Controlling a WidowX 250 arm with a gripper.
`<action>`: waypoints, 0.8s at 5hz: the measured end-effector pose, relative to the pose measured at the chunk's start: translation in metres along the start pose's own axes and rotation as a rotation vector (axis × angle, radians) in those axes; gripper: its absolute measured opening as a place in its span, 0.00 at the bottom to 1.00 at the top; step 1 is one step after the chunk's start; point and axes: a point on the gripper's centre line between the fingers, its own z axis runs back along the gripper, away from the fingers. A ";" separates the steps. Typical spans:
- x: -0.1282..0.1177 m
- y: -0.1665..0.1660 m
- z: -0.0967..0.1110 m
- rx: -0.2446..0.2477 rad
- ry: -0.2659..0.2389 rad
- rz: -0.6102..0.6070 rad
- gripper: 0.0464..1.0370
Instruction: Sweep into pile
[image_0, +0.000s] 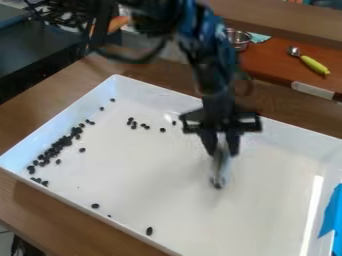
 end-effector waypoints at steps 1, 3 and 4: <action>0.009 0.001 -0.005 0.010 -0.035 -0.012 0.32; 0.030 0.017 -0.004 0.007 -0.067 0.019 0.32; 0.047 0.028 -0.005 0.003 -0.044 0.031 0.32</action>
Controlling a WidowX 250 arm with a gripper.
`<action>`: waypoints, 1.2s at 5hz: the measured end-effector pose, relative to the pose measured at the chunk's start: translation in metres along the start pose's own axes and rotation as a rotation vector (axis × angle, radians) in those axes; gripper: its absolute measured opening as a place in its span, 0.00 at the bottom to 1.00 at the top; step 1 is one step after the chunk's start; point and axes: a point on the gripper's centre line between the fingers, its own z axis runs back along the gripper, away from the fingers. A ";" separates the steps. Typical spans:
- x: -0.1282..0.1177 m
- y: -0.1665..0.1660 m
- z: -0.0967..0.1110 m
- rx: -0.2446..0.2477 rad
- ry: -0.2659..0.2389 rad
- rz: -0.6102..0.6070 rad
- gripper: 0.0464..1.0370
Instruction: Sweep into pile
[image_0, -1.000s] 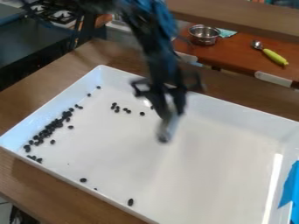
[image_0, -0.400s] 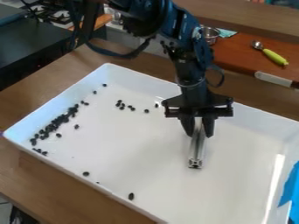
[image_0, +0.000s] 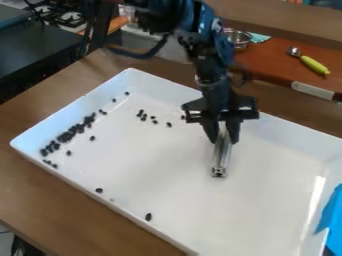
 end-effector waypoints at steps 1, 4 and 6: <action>0.024 0.030 0.002 0.012 -0.005 0.039 0.32; 0.056 0.128 0.023 0.081 -0.100 0.084 0.32; 0.038 0.161 0.061 0.142 -0.180 0.116 0.32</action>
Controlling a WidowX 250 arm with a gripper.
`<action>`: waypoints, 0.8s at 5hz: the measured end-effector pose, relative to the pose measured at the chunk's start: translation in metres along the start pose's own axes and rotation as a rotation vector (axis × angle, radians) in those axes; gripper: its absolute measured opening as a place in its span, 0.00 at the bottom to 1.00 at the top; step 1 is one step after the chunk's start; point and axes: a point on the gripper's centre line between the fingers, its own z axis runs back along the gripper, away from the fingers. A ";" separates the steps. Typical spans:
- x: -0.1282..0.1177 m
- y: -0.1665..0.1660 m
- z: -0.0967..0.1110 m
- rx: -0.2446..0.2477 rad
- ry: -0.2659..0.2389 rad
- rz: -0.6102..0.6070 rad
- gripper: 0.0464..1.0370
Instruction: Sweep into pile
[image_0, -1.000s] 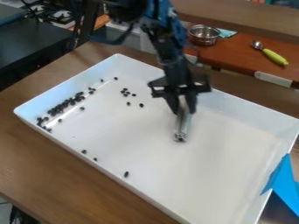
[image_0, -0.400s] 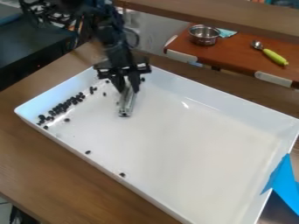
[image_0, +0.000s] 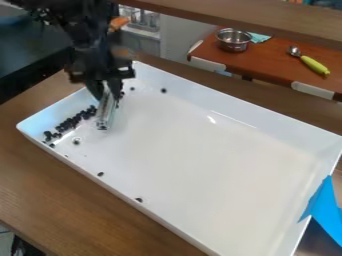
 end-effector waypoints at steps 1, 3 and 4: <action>-0.001 -0.015 0.016 -0.029 -0.023 0.037 0.32; -0.040 -0.091 0.044 -0.270 0.179 -0.040 0.32; -0.089 -0.115 0.024 -0.315 0.267 -0.235 0.32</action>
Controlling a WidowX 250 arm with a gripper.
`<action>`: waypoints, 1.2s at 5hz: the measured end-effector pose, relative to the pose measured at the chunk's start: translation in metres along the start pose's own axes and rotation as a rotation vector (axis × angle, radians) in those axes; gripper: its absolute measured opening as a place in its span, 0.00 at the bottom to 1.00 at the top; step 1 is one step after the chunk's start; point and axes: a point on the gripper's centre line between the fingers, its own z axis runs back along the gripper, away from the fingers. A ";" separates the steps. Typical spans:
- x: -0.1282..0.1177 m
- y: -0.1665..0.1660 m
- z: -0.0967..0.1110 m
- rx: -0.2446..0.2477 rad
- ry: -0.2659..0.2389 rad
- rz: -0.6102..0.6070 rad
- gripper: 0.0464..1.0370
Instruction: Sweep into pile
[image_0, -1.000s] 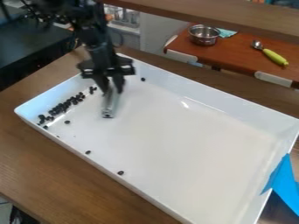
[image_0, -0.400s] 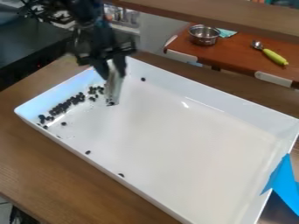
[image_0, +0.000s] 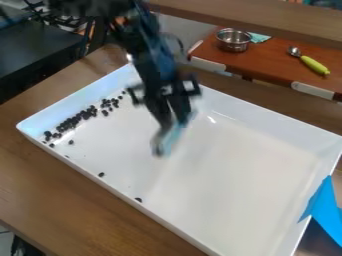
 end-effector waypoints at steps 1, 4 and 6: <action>-0.025 0.006 -0.019 -0.028 0.084 -0.095 0.32; -0.039 0.038 -0.018 -0.085 0.079 -0.218 0.32; -0.028 0.071 -0.005 -0.032 0.017 -0.193 0.32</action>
